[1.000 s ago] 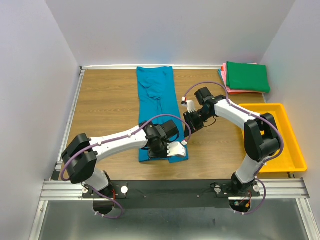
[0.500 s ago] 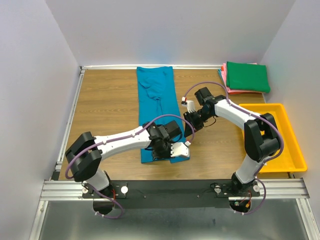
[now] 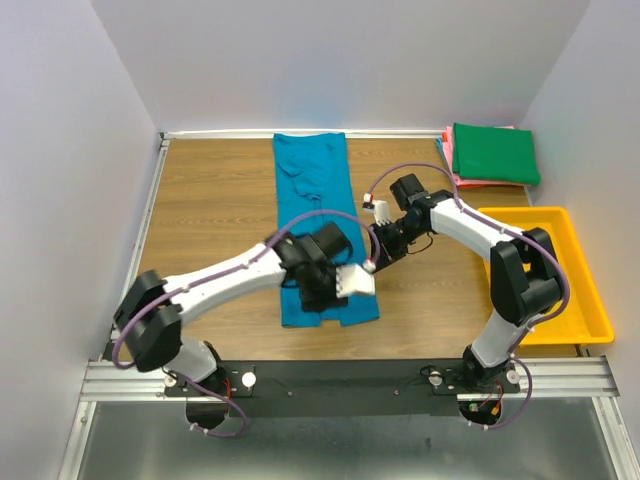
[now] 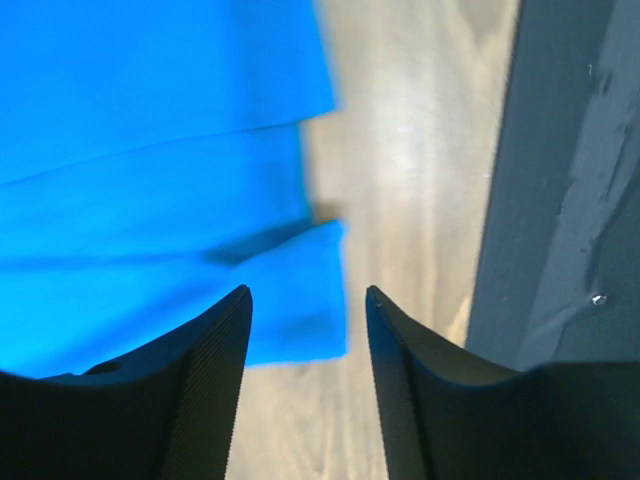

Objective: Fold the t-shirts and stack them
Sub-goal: Rotate the tshirt 90 degrees

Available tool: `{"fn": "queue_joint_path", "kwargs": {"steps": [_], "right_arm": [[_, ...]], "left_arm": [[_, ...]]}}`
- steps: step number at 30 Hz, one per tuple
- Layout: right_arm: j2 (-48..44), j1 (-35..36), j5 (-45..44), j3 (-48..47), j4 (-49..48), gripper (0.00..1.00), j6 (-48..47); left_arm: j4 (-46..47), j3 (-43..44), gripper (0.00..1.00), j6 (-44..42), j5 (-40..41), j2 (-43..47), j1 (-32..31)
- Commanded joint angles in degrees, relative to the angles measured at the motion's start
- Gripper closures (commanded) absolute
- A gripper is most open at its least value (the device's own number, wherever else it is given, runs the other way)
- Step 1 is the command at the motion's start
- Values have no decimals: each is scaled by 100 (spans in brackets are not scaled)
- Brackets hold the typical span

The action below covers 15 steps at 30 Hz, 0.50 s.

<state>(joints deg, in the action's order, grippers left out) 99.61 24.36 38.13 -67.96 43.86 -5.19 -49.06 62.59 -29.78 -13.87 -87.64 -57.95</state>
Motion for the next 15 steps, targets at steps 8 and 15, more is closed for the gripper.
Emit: {"fn": "queue_joint_path", "kwargs": {"steps": [8,15], "right_arm": [[-557,1465,-665,55,167,79,-623],[-566,2713,-1615,468,-166,79,-694]], "left_arm": [[-500,747,43,-318,-1547,959,3243],[-622,939,48,-573,-2084,468,4545]]}}
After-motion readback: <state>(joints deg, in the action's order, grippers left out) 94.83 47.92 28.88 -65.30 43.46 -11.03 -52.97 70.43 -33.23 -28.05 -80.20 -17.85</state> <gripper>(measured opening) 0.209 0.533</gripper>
